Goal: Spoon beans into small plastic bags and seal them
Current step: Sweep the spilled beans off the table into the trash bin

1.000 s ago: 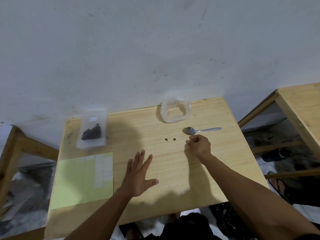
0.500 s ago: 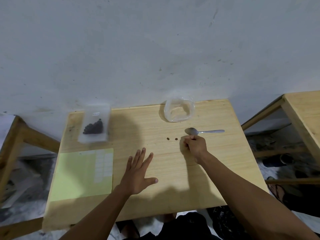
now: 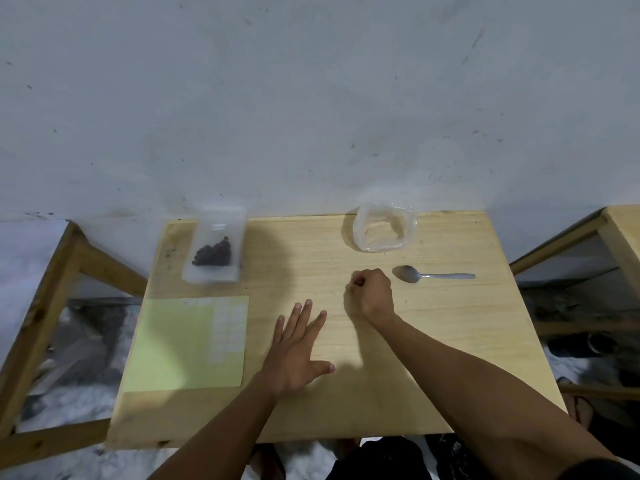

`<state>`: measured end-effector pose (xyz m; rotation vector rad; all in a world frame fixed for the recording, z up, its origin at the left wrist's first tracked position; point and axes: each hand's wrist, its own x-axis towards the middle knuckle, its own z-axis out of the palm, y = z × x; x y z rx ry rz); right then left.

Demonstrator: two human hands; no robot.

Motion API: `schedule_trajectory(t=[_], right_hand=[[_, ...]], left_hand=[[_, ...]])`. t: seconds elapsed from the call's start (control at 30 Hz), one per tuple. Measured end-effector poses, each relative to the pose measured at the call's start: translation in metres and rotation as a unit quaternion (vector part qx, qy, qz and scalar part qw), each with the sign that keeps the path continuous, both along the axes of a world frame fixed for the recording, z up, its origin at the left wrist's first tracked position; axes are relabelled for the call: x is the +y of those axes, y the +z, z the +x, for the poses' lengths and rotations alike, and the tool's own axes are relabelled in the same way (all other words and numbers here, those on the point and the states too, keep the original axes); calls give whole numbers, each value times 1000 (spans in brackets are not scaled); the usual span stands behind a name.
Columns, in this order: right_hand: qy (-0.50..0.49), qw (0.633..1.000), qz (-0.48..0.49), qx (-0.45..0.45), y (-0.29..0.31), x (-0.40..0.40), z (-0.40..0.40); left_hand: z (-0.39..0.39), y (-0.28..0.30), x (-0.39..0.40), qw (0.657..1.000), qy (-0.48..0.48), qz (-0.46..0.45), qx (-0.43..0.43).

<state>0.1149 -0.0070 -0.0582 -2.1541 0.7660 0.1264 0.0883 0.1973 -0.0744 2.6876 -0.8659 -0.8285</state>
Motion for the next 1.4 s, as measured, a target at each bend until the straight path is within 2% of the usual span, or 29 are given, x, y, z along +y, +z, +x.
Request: schedule_trajectory(t=[0.13, 0.2, 0.27, 0.33, 0.4, 0.43, 0.5, 0.6, 0.73, 0.9, 1.1, 1.4], right_hand=[[71, 993, -94, 10, 8, 3, 0], [106, 989, -104, 24, 12, 0, 1], [77, 994, -72, 36, 13, -1, 3], [-44, 997, 55, 31, 14, 2, 3], [-146, 953, 265, 16, 21, 5, -2], [-167, 916, 364, 10, 26, 5, -6], [-183, 847, 499, 1, 33, 1, -14], [-230, 754, 614, -31, 39, -4, -21], [-278, 676, 677, -84, 49, -13, -32], [-303, 673, 665, -111, 57, -36, -60], [-392, 691, 584, -166, 52, -84, -124], [-535, 684, 437, -236, 33, -159, -273]], left_hand=[[0, -1, -1, 1000, 1, 0, -5], [0, -2, 0, 1000, -2, -3, -9], [1, -4, 1, 1000, -6, -5, -8], [1, -5, 2, 1000, -6, -8, -8], [1, -5, 2, 1000, -7, -9, -6], [1, -5, 2, 1000, -10, -9, -6], [1, -5, 3, 1000, -17, -9, -7], [1, -4, 4, 1000, -17, -12, -9], [4, 4, -3, 999, -19, 12, -30], [6, 20, -33, 996, -25, 5, -80], [-9, 9, -89, 984, -138, -36, -110], [-56, -8, -189, 945, -307, -43, -108]])
